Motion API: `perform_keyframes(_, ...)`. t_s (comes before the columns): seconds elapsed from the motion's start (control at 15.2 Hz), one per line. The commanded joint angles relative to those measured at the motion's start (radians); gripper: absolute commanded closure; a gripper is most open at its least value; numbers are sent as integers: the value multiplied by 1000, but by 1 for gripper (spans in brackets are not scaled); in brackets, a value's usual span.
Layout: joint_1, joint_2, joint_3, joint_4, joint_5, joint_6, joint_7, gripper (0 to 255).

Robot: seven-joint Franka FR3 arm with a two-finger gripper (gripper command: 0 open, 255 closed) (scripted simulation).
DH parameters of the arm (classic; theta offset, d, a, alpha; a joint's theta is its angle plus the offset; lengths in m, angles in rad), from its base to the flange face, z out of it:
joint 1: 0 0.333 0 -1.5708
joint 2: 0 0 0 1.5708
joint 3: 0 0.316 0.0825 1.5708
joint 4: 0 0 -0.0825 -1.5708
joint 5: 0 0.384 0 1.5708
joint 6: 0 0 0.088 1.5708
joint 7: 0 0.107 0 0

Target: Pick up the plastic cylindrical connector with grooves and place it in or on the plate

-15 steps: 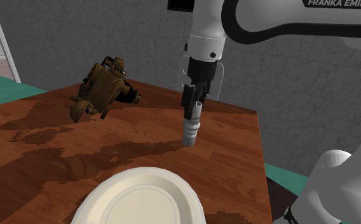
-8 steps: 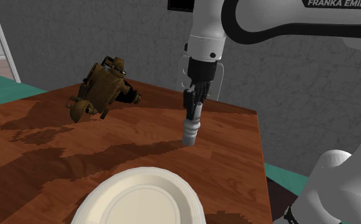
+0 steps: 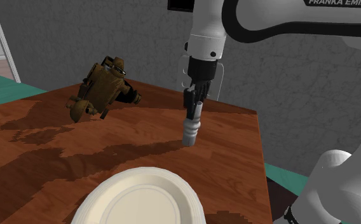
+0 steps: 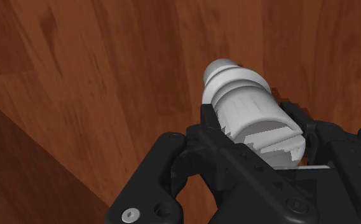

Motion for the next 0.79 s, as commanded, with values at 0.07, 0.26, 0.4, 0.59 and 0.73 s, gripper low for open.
perform_keyframes(0.07, -2, 8, -1, 41, -3, -34, 2, 255)
perform_keyframes(0.26, -3, 18, -1, 92, -7, -74, 4, 255)
perform_keyframes(0.4, -5, 26, -1, 127, -10, -102, 6, 255)
perform_keyframes(0.59, -6, 40, -1, 181, -14, -143, 9, 255)
perform_keyframes(0.73, -7, 51, 0, 219, -17, -171, 12, 255)
